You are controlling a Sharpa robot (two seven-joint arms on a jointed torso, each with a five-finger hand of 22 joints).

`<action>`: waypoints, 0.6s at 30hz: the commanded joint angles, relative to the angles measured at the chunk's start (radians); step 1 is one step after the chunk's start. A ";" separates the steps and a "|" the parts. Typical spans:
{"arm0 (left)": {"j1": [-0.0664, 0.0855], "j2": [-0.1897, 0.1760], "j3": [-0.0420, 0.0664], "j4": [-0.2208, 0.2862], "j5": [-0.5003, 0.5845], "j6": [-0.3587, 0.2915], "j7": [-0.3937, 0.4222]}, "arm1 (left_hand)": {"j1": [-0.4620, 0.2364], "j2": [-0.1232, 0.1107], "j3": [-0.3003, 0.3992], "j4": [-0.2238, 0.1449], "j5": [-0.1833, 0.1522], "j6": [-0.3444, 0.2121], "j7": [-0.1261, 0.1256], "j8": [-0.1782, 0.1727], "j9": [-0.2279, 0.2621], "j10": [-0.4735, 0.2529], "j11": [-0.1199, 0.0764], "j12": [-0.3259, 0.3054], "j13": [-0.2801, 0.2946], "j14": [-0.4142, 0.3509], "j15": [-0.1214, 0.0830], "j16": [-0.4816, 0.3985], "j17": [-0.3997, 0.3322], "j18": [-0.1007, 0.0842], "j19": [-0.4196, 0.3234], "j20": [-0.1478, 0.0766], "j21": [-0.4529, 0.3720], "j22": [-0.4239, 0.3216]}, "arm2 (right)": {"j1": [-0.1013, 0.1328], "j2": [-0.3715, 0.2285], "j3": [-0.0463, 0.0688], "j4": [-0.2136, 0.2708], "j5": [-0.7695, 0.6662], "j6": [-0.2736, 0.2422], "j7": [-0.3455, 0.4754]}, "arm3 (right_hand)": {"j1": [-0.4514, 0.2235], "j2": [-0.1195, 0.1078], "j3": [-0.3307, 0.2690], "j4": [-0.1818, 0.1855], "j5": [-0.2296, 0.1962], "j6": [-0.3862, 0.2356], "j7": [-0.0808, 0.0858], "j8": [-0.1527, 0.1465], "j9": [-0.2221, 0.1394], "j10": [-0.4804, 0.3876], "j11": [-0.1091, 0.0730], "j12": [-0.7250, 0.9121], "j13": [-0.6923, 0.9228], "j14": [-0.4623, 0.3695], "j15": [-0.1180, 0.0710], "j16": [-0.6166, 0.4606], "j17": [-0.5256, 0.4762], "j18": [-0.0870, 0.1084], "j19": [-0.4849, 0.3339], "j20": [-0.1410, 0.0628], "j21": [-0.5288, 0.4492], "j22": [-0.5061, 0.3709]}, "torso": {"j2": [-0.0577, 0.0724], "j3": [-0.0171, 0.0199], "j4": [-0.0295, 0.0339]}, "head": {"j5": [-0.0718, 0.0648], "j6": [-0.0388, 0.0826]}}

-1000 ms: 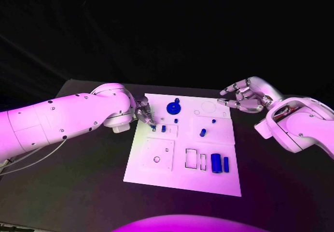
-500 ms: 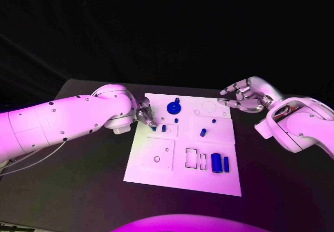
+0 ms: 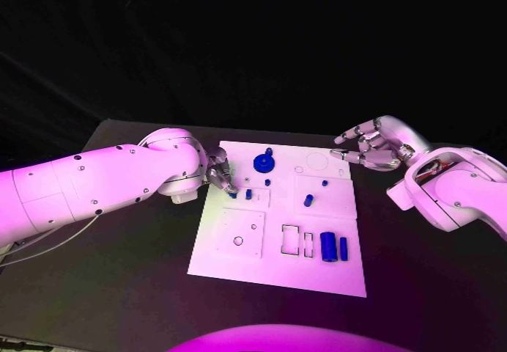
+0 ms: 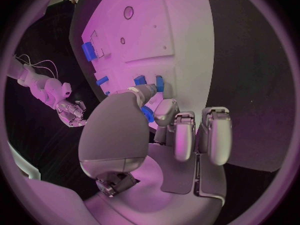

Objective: Assemble the parts on the task board

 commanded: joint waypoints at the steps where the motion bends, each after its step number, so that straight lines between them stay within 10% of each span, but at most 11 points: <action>1: -0.002 0.000 0.000 0.002 -0.008 0.012 -0.003 | -0.001 -0.003 0.138 -0.130 0.004 0.017 -0.019 0.009 0.042 0.008 0.000 -0.001 0.000 0.105 -0.007 0.002 0.263 -0.015 0.104 -0.003 0.002 0.263 | -0.001 0.000 0.000 0.000 -0.003 0.005 0.010 | -0.005 0.005 -0.003 -0.003 0.002 0.001 -0.004 0.006 -0.002 0.002 -0.006 0.001 0.000 0.067 -0.008 -0.004 0.117 0.020 -0.001 -0.008 -0.003 -0.002 | 0.000 0.0002 0.0000 | -0.001 0.000; 18: -0.005 0.003 0.000 0.003 -0.003 0.008 0.002 | -0.033 -0.016 0.129 -0.117 0.002 0.019 -0.031 0.025 0.067 0.021 -0.009 0.013 0.011 0.105 -0.013 0.002 0.263 -0.015 0.104 -0.007 0.002 0.263 | -0.003 0.000 0.000 0.000 -0.002 0.005 0.010 | -0.005 0.005 -0.003 -0.003 0.002 0.001 -0.004 0.006 -0.002 0.002 -0.006 0.001 0.000 0.067 -0.008 -0.004 0.117 0.020 -0.001 -0.008 -0.003 -0.002 | 0.001 0.0004 -0.0003 | -0.003 -0.006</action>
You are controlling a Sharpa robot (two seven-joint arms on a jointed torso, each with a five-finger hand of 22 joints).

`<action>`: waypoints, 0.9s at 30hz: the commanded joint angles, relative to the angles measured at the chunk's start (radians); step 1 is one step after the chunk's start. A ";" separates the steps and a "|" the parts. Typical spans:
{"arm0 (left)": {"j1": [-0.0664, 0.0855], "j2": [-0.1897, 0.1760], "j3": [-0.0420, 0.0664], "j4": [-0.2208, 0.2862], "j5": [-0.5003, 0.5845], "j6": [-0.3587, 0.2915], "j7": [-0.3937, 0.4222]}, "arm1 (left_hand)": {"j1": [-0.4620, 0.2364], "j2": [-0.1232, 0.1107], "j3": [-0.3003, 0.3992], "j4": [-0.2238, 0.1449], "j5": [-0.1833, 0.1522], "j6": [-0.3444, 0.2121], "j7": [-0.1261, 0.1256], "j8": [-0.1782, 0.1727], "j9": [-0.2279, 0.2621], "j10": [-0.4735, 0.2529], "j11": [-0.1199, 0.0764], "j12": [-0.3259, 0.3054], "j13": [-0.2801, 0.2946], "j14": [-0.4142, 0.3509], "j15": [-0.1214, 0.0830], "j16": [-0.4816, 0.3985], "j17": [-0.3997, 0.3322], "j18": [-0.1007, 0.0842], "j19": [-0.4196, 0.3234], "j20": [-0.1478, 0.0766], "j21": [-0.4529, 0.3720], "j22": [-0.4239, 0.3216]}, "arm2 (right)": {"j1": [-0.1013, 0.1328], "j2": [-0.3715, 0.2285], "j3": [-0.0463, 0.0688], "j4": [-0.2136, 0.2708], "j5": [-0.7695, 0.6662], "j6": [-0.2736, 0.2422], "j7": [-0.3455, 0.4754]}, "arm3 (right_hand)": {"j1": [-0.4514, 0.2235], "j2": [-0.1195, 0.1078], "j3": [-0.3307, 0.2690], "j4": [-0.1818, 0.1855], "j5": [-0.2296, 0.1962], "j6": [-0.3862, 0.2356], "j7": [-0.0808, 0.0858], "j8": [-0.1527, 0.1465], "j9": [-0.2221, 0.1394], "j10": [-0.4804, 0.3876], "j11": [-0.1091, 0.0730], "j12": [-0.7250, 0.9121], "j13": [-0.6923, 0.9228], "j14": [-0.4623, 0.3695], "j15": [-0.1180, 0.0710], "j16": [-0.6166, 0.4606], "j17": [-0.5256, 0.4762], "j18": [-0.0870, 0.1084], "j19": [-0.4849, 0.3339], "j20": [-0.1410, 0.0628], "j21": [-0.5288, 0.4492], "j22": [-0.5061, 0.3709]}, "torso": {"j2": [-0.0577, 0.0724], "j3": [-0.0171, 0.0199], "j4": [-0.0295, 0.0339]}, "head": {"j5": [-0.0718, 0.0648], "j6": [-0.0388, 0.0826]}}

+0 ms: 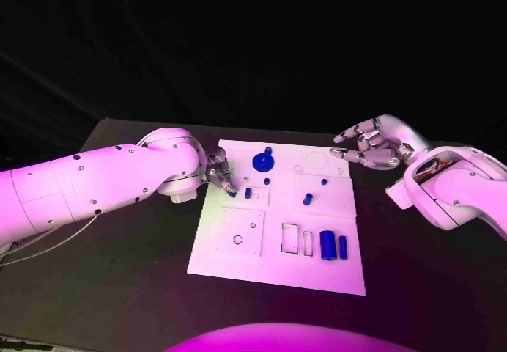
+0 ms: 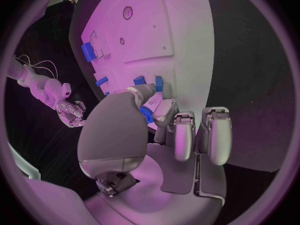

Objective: Assemble the parts on the task board

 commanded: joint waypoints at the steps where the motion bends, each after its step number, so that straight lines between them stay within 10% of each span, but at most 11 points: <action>1: -0.002 0.002 -0.001 0.003 0.002 0.009 0.002 | -0.009 0.000 0.106 -0.100 0.002 0.018 -0.023 0.008 0.068 0.010 0.000 0.007 0.001 0.105 -0.006 0.002 0.263 -0.015 0.104 -0.007 0.002 0.263 | -0.001 0.000 0.000 0.001 -0.003 0.005 0.009 | -0.005 0.005 -0.003 -0.003 0.002 0.001 -0.004 0.006 -0.002 0.002 -0.006 0.001 0.000 0.067 -0.008 -0.004 0.117 0.020 -0.001 -0.008 -0.003 -0.002 | 0.000 0.0004 0.0005 | -0.001 -0.001; 27: -0.002 0.004 -0.001 -0.002 0.020 0.008 -0.023 | -0.075 0.016 -0.091 -0.006 0.000 0.044 -0.048 0.019 0.107 0.012 -0.020 0.018 0.007 0.105 -0.023 0.002 0.263 -0.015 0.104 -0.023 0.002 0.263 | -0.003 -0.002 0.000 0.001 -0.002 0.004 0.010 | -0.006 0.006 -0.004 -0.003 0.004 0.000 -0.004 0.007 -0.002 0.000 -0.006 0.000 -0.001 0.067 -0.008 -0.006 0.114 0.020 -0.003 -0.008 -0.008 -0.005 | -0.001 -0.0003 0.0004 | -0.004 -0.008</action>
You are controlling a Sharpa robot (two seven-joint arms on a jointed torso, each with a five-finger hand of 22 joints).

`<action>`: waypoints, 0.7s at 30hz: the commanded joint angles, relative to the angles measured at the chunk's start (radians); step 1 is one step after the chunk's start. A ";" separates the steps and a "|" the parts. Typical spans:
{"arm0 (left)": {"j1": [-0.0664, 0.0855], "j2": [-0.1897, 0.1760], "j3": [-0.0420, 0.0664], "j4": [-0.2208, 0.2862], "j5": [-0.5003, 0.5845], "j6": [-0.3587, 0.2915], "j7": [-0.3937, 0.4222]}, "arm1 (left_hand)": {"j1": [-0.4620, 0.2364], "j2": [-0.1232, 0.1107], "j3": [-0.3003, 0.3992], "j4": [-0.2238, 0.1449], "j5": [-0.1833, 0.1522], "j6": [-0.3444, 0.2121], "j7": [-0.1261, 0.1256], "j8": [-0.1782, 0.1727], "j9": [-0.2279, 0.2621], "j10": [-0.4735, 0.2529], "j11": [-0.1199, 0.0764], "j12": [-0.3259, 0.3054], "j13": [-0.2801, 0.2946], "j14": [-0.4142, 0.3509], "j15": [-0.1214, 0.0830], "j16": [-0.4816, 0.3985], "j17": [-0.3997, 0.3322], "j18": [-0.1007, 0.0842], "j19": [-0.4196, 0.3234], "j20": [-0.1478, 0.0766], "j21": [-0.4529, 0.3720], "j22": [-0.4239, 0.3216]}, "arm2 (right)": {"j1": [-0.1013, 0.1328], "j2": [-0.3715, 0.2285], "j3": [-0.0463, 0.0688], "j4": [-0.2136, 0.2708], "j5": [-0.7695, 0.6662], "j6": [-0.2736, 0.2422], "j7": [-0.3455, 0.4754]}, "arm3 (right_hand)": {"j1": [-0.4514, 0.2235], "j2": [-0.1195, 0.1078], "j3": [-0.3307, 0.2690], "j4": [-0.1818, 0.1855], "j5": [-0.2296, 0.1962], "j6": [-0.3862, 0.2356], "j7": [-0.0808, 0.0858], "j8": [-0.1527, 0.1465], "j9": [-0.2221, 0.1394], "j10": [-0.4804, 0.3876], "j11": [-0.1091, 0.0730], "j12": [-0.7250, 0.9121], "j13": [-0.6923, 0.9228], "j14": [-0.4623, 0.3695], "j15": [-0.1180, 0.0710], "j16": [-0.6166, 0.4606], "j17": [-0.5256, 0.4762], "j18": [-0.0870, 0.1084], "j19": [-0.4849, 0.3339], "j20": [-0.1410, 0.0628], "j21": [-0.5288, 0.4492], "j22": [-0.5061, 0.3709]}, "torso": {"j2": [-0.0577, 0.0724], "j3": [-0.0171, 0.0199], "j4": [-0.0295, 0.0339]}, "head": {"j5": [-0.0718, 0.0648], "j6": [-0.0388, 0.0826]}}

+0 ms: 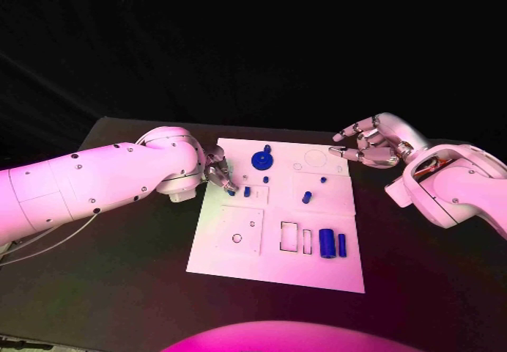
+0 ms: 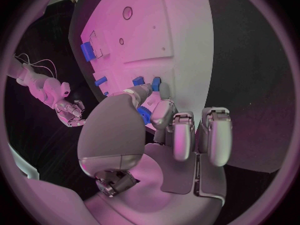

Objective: Assemble the parts on the task board

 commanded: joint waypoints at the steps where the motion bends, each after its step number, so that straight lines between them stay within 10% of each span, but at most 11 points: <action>1: -0.001 0.002 0.000 0.000 0.011 0.008 -0.011 | -0.009 0.001 -0.013 0.005 0.003 0.028 -0.021 0.008 0.019 -0.006 -0.001 0.003 0.000 0.105 -0.009 0.002 0.263 -0.015 0.104 -0.008 0.002 0.263 | -0.001 0.000 0.000 0.001 -0.003 0.004 0.009 | -0.006 0.006 -0.004 -0.003 0.004 0.000 -0.004 0.003 -0.001 0.000 -0.006 0.000 -0.001 0.067 -0.008 -0.006 0.113 0.020 0.001 -0.005 -0.004 -0.001 | -0.001 -0.0004 0.0000 | 0.000 -0.001; 21: -0.001 0.007 0.000 -0.008 0.010 -0.011 -0.020 | -0.009 0.015 -0.131 0.070 0.004 0.028 -0.021 0.011 0.037 -0.008 -0.001 0.008 0.000 0.105 -0.010 0.002 0.263 -0.015 0.104 -0.010 0.002 0.263 | -0.001 -0.001 0.000 0.000 -0.003 0.003 0.010 | -0.008 0.006 -0.005 -0.003 0.004 0.000 -0.004 0.003 -0.001 0.000 -0.006 -0.001 -0.002 0.067 -0.008 -0.006 0.114 0.021 0.001 -0.005 -0.005 -0.001 | -0.001 -0.0004 0.0003 | -0.003 0.000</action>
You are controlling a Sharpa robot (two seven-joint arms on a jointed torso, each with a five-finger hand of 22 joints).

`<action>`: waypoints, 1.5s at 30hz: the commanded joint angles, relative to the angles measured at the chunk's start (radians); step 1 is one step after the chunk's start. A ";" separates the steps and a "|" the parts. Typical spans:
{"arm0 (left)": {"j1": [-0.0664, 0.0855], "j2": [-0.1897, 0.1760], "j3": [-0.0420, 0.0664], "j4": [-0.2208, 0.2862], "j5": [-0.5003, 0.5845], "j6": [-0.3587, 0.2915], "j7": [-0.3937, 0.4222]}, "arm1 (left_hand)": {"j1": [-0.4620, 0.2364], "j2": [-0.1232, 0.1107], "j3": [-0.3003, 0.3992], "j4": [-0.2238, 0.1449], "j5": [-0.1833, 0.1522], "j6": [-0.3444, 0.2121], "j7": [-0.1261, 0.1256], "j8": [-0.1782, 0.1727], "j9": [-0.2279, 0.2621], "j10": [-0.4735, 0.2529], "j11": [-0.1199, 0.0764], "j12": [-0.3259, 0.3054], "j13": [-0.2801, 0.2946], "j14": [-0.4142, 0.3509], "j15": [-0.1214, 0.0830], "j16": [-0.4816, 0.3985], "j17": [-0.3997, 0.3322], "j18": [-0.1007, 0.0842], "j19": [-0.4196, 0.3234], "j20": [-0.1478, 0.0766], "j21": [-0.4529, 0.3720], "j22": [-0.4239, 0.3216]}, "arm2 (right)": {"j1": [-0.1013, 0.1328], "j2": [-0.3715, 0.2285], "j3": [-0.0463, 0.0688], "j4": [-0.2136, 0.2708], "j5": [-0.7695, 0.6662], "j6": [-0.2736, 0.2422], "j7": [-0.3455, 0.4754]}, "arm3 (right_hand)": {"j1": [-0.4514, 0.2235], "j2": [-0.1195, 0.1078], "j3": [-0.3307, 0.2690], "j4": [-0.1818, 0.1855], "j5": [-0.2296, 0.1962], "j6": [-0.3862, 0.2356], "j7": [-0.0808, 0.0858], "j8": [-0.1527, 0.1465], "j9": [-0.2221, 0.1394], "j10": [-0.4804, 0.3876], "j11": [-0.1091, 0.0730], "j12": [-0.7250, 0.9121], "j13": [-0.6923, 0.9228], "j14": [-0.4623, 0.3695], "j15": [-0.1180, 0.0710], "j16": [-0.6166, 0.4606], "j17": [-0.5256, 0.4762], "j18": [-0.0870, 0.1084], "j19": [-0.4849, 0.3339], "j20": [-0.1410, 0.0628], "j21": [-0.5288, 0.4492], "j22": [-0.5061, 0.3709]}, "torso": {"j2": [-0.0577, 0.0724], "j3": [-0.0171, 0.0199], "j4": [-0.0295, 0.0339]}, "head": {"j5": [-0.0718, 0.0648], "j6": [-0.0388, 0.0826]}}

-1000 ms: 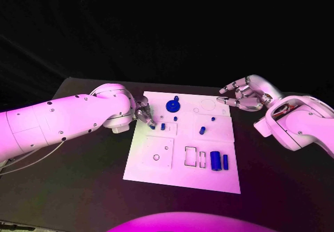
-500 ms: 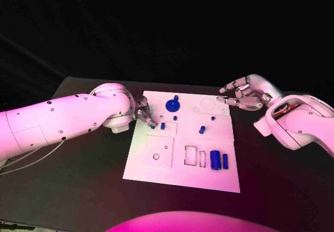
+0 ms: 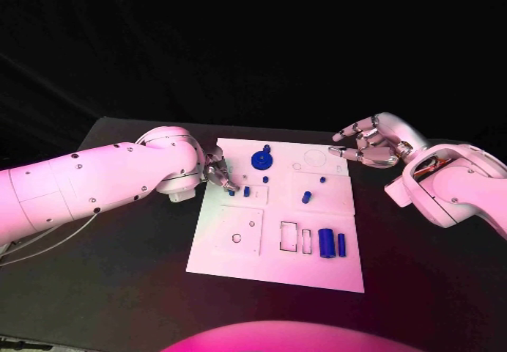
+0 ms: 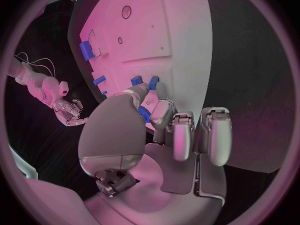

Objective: Assemble the parts on the task board

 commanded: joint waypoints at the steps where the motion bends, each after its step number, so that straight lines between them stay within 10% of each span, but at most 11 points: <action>1: -0.001 0.003 0.000 0.000 0.006 -0.008 -0.009 | -0.001 0.009 -0.027 0.013 0.004 -0.001 0.007 -0.004 0.002 -0.007 -0.002 0.005 0.000 0.102 -0.007 0.002 0.263 -0.015 0.107 -0.007 0.002 0.263 | -0.001 0.000 0.000 0.000 -0.004 0.003 0.009 | -0.008 0.006 -0.005 -0.003 0.004 0.000 -0.004 0.003 -0.001 0.000 -0.006 -0.001 -0.001 0.067 -0.008 -0.006 0.114 0.021 0.001 -0.005 -0.005 -0.001 | 0.000 0.0003 0.0002 | -0.001 0.001; 14: -0.001 -0.002 0.001 0.001 0.016 -0.057 0.000 | -0.066 0.064 -0.219 0.030 0.005 0.003 0.011 -0.014 0.009 -0.010 0.002 0.008 -0.002 0.102 -0.004 0.002 0.263 -0.015 0.107 -0.006 0.002 0.263 | -0.001 -0.001 0.000 0.000 -0.002 0.003 0.009 | -0.010 0.006 -0.006 -0.002 0.004 -0.001 -0.004 0.003 -0.002 0.000 -0.006 -0.001 -0.001 0.067 -0.008 -0.006 0.114 0.021 0.001 -0.005 -0.005 -0.001 | 0.000 -0.0001 -0.0001 | -0.002 0.003; 37: 0.000 -0.022 0.008 0.017 0.120 -0.243 0.124 | -0.055 0.103 -0.304 0.027 0.008 -0.028 0.023 -0.035 0.008 -0.049 0.011 -0.045 -0.057 0.102 0.002 0.002 0.263 -0.010 0.096 -0.003 -0.011 0.247 | -0.003 -0.002 0.000 -0.002 0.000 0.001 0.011 | -0.013 0.006 -0.008 -0.001 0.004 -0.002 -0.003 0.003 -0.002 -0.001 -0.005 -0.001 -0.002 0.067 -0.008 -0.007 0.113 0.021 0.000 -0.005 -0.007 -0.003 | -0.002 0.0009 0.0009 | -0.012 0.016; 41: 0.000 -0.025 0.008 0.032 0.181 -0.331 0.260 | 0.055 0.103 -0.266 0.022 0.009 -0.118 0.069 -0.096 -0.031 -0.258 0.051 -0.367 -0.354 0.065 0.034 -0.073 0.183 0.029 0.000 0.017 -0.131 0.116 | -0.003 -0.002 0.000 -0.003 0.000 -0.001 0.012 | -0.014 0.006 -0.008 -0.001 0.004 -0.002 -0.003 0.003 -0.002 -0.001 -0.005 -0.002 -0.002 0.066 -0.008 -0.007 0.112 0.021 0.000 -0.005 -0.008 -0.003 | -0.001 0.0008 0.0004 | -0.017 0.023; 45: 0.000 -0.023 0.006 0.049 0.172 -0.408 0.402 | 0.192 0.077 -0.197 -0.007 0.013 -0.186 0.115 -0.147 -0.087 -0.384 0.092 -0.475 -0.428 -0.059 0.069 -0.284 -0.019 0.093 -0.197 0.048 -0.379 -0.130 | -0.003 -0.002 0.000 -0.004 0.002 -0.002 0.013 | -0.013 0.006 -0.008 -0.001 0.004 -0.002 -0.003 0.003 -0.002 -0.002 -0.005 -0.002 -0.003 0.066 -0.008 -0.008 0.111 0.021 0.000 -0.005 -0.009 -0.004 | -0.001 0.0007 -0.0001 | -0.023 0.030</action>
